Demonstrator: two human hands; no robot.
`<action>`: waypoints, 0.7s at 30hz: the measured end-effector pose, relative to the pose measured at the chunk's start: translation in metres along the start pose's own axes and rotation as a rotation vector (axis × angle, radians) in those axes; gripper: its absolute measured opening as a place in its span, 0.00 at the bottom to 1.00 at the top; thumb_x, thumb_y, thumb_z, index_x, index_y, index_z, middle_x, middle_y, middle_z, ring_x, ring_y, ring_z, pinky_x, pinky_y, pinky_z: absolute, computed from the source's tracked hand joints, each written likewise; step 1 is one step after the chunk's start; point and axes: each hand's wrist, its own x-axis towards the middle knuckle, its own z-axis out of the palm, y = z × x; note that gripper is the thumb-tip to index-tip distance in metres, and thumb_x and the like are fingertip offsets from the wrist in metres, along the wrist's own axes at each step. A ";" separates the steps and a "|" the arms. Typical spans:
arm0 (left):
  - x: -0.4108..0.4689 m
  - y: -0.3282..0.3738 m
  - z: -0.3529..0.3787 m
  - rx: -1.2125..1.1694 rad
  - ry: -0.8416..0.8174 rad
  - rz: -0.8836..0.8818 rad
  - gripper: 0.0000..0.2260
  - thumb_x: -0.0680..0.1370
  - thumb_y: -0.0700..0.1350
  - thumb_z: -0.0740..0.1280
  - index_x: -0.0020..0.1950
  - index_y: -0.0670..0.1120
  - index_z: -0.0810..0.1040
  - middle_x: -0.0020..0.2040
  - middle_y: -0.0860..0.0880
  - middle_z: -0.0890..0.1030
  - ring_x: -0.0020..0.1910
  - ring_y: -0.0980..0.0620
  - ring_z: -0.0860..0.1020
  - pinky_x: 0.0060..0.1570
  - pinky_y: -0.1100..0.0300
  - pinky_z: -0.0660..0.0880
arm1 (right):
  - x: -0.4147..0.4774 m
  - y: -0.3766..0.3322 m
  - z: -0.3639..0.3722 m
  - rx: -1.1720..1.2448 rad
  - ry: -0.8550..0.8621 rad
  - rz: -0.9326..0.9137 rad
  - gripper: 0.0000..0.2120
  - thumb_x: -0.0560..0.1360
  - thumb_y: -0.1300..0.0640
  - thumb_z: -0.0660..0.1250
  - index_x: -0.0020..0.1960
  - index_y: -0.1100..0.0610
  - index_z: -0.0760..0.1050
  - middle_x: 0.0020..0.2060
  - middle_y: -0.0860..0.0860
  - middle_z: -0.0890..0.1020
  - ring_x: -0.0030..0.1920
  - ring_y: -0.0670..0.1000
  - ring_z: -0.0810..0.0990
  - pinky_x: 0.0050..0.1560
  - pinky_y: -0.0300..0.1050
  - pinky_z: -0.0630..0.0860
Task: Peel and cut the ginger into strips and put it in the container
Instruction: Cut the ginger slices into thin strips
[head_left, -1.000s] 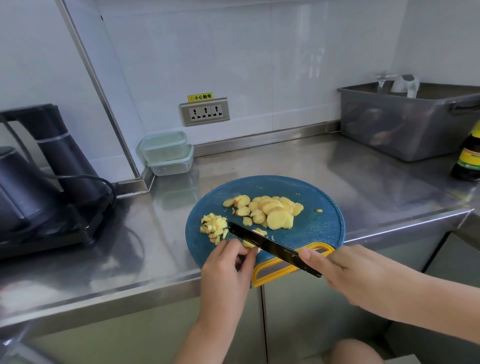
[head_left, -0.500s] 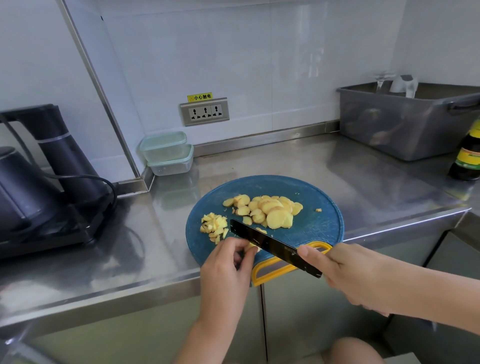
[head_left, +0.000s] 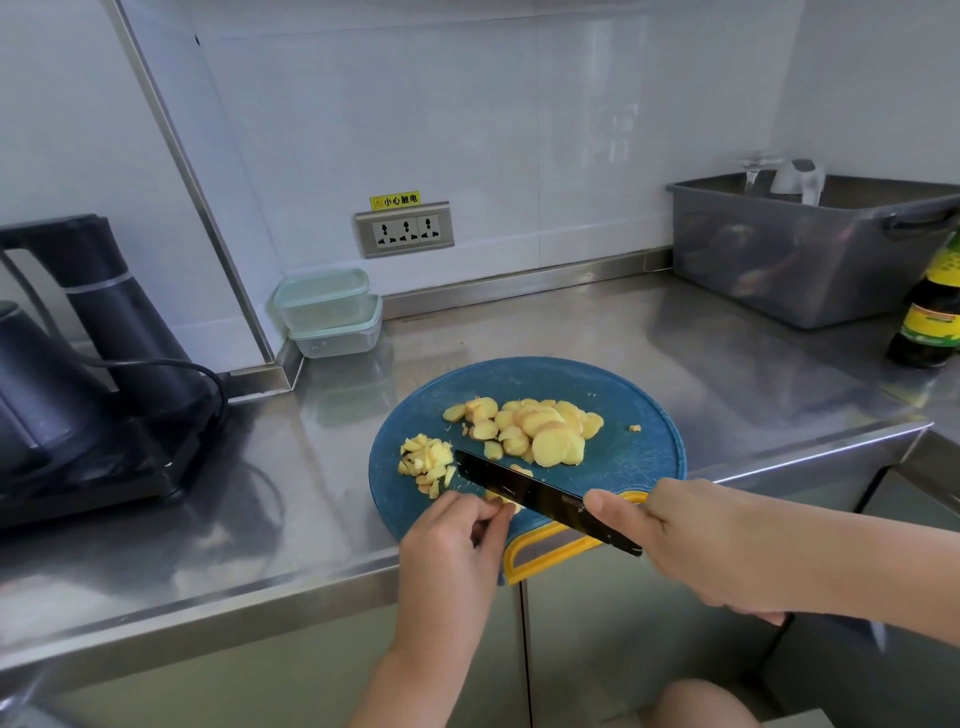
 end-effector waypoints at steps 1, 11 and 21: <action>0.000 0.000 0.000 0.001 -0.004 0.000 0.07 0.68 0.39 0.77 0.34 0.45 0.80 0.33 0.58 0.74 0.28 0.63 0.70 0.29 0.73 0.67 | -0.001 -0.003 -0.001 -0.036 -0.009 0.006 0.18 0.84 0.45 0.42 0.40 0.38 0.64 0.49 0.62 0.79 0.42 0.62 0.83 0.47 0.51 0.81; 0.000 0.002 -0.002 0.001 -0.017 -0.015 0.07 0.68 0.39 0.77 0.35 0.46 0.80 0.33 0.57 0.76 0.29 0.64 0.71 0.29 0.73 0.69 | -0.002 -0.012 -0.006 -0.301 -0.101 -0.055 0.19 0.81 0.38 0.41 0.40 0.45 0.62 0.46 0.62 0.81 0.35 0.58 0.80 0.36 0.46 0.80; 0.004 0.006 -0.004 0.004 -0.056 -0.082 0.07 0.68 0.40 0.77 0.34 0.46 0.80 0.31 0.57 0.76 0.31 0.61 0.74 0.30 0.75 0.68 | -0.001 0.004 -0.001 -0.114 -0.002 -0.031 0.36 0.79 0.35 0.43 0.44 0.69 0.65 0.31 0.51 0.71 0.29 0.47 0.68 0.43 0.45 0.71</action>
